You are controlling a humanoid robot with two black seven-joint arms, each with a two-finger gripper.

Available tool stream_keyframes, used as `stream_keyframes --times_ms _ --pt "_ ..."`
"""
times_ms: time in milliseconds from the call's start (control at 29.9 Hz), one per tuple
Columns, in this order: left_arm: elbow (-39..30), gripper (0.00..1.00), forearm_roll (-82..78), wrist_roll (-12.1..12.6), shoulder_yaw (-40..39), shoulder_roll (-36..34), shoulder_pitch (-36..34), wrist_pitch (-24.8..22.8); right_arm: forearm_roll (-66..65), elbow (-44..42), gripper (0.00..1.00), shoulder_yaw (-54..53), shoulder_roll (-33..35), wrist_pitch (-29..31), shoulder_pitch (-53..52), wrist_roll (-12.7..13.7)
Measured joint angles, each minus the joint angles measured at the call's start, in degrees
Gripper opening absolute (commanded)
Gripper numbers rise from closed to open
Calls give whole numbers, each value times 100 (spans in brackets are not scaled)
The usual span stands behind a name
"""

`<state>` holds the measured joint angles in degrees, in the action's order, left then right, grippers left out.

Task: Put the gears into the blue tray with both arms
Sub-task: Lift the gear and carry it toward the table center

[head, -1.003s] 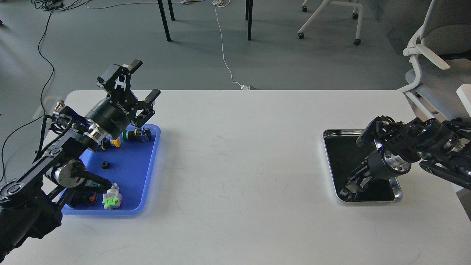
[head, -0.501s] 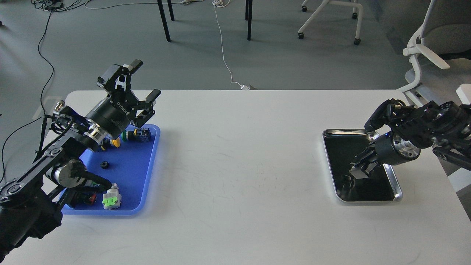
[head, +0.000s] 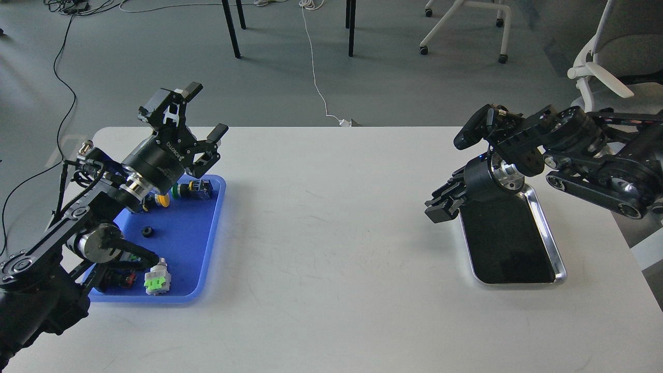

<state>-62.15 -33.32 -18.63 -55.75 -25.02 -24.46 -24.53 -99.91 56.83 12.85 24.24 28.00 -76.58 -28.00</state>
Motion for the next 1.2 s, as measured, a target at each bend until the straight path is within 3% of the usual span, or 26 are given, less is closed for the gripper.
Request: stream_keyframes --times_ms 301,468,1103,1203 --pt "0 98 0 0 -14 -46 11 8 567 -937 24 70 -1432 0 118 -1" --pt "0 98 0 -1 -80 -56 25 9 593 -1169 24 341 -1907 0 177 0" --pt "1 98 1 -1 -103 -56 38 1 825 -1223 24 394 -2185 0 579 0" --pt "1 98 1 -1 -103 -56 38 1 833 -1238 30 395 -2194 0 597 0"
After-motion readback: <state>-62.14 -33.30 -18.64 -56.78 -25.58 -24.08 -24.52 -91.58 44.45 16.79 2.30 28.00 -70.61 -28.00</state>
